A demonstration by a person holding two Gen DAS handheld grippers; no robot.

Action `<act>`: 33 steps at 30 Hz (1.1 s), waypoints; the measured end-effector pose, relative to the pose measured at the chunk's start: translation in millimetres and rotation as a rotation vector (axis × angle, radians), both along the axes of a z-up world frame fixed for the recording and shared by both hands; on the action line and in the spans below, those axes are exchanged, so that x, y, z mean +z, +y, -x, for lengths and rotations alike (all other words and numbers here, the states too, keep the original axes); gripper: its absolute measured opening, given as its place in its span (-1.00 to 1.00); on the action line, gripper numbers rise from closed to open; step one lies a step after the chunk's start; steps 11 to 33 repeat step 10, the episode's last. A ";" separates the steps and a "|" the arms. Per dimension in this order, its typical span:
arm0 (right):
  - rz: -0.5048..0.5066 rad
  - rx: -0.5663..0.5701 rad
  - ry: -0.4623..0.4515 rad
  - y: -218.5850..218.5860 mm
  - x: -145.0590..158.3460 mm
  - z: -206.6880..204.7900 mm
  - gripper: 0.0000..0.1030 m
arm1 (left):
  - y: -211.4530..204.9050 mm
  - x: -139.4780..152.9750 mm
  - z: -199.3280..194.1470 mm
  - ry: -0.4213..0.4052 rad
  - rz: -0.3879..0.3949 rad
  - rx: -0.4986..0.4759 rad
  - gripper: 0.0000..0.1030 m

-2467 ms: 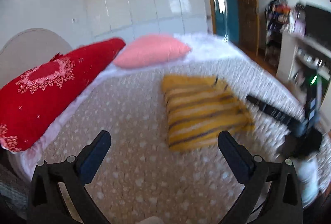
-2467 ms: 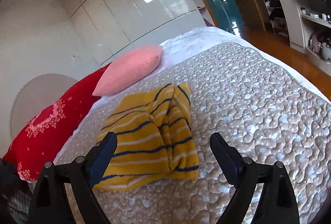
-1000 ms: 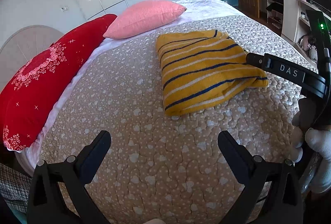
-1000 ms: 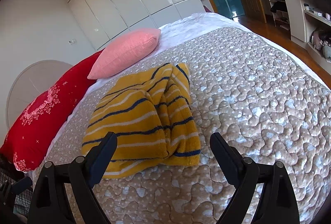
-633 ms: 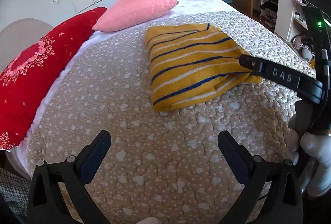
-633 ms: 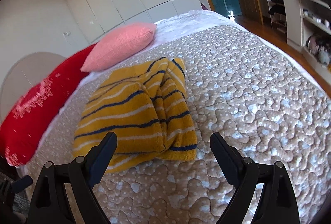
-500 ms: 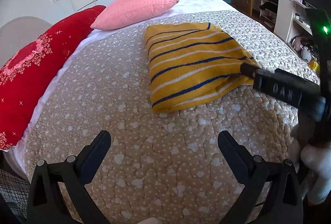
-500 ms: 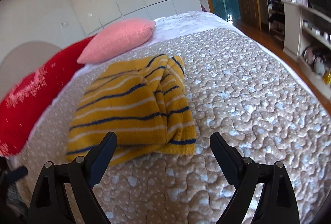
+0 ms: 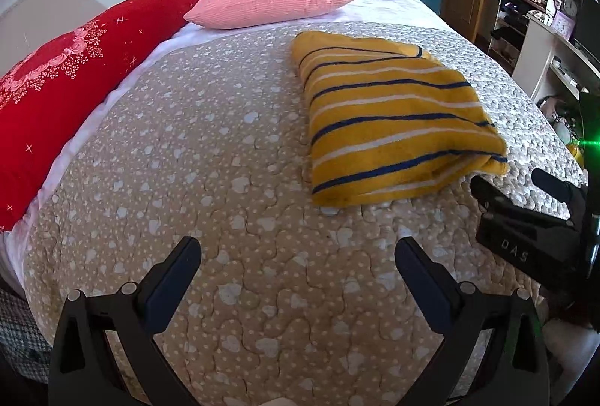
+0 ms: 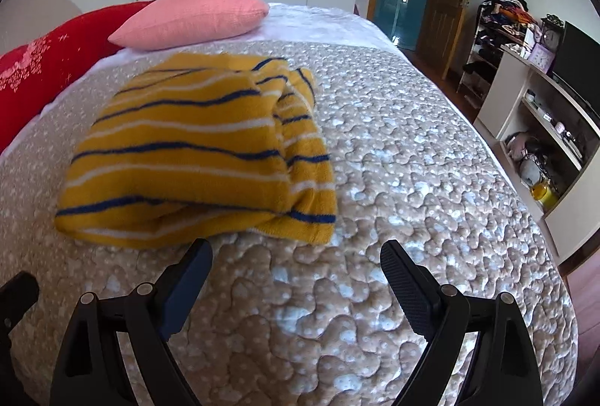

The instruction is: Fold small clothes

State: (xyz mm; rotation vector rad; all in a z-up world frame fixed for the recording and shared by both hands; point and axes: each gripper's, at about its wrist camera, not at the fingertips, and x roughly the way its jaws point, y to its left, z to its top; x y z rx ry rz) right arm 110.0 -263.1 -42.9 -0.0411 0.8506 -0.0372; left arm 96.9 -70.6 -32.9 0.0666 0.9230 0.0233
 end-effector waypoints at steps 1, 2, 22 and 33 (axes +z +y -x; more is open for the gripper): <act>0.003 0.004 0.001 1.0 -0.7 0.7 0.83 | -0.7 -0.6 -0.7 0.000 0.000 -0.001 1.00; 0.009 0.007 0.000 1.9 -1.0 1.2 0.83 | -1.1 -1.0 -1.1 -0.001 0.000 -0.003 1.00; 0.019 0.009 -0.012 9.8 1.6 3.5 0.83 | 1.9 -7.2 -5.5 0.006 -0.004 0.004 0.99; 0.019 0.009 -0.012 9.8 1.6 3.5 0.83 | 1.9 -7.2 -5.5 0.006 -0.004 0.004 0.99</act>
